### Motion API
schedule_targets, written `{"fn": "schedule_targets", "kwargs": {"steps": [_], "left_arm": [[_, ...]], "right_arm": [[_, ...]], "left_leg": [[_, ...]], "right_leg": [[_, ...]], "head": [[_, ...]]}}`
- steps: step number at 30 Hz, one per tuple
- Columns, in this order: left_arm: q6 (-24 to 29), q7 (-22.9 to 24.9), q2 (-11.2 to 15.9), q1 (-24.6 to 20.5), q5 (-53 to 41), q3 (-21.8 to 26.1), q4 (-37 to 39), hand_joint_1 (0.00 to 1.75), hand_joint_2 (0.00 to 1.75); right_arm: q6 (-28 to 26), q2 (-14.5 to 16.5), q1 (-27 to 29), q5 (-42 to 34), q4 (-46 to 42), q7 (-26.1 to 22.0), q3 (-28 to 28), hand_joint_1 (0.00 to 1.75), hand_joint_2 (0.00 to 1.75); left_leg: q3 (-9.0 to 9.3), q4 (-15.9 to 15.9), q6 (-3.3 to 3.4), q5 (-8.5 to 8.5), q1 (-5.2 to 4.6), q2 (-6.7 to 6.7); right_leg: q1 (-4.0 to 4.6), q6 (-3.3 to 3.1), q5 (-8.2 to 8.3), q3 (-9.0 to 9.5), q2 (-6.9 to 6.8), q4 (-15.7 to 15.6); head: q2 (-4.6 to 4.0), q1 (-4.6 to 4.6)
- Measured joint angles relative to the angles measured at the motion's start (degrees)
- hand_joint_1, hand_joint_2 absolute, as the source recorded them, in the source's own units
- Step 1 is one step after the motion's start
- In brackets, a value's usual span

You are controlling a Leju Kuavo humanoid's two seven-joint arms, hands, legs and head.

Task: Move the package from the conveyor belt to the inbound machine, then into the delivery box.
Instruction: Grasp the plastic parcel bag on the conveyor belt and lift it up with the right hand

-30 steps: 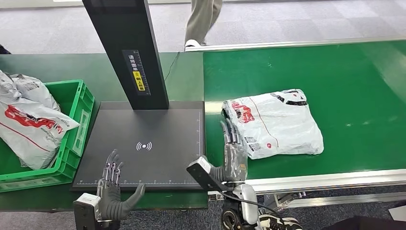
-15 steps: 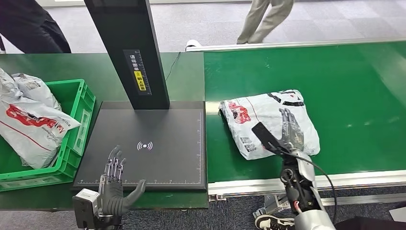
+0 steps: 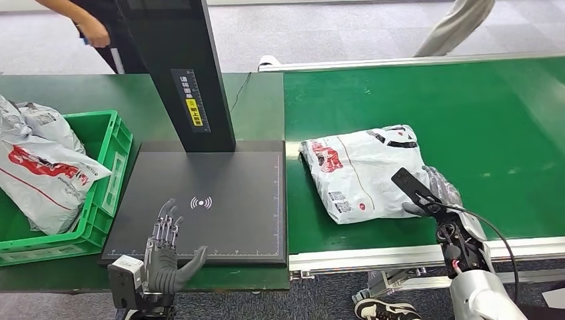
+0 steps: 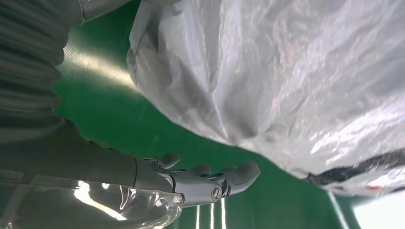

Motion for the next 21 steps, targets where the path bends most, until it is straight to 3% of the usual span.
{"fn": "schedule_targets", "kwargs": {"steps": [10,16,17,20,21], "left_arm": [[-0.26,-0.74,0.57,-1.26,-0.02,-0.03,2.44,0.0,1.75],[-0.59,-0.49,0.69,-1.38,0.1,-0.55,2.63,0.0,1.75],[-0.63,-0.23,0.69,-1.37,0.14,-0.66,2.46,0.0,1.75],[-0.64,0.55,0.73,-1.37,0.35,-0.83,1.79,0.0,1.75],[-0.63,0.7,0.75,-1.37,0.48,-0.86,1.61,0.0,1.75]], "right_arm": [[8.29,3.25,0.52,-1.03,2.37,-8.09,0.05,0.0,1.75],[7.57,5.13,0.79,2.34,2.85,-4.63,1.91,0.04,1.75],[7.22,5.45,0.79,2.95,2.86,-3.76,2.43,0.37,1.75],[6.48,6.38,0.8,4.38,2.87,-1.73,4.07,1.55,1.75],[6.33,6.63,0.8,4.73,2.87,-1.22,4.59,1.64,1.75]], "left_leg": [[0.01,0.0,0.0,0.0,0.01,0.0],[0.03,0.0,0.0,0.0,0.01,0.02],[0.04,0.0,0.0,0.0,0.01,0.02],[0.05,0.0,0.0,0.0,0.01,0.03],[0.06,0.0,0.0,0.0,0.01,0.03]], "right_leg": [[0.01,0.0,0.0,-0.01,0.0,0.0],[0.01,0.0,0.0,0.0,0.01,0.0],[0.01,0.0,0.0,0.0,0.01,0.0],[0.02,0.0,0.0,0.01,0.01,0.0],[0.02,0.0,0.0,0.01,0.01,0.0]], "head": [[0.01,0.01],[0.0,0.02],[0.0,0.01],[0.0,0.01],[0.0,0.02]]}}
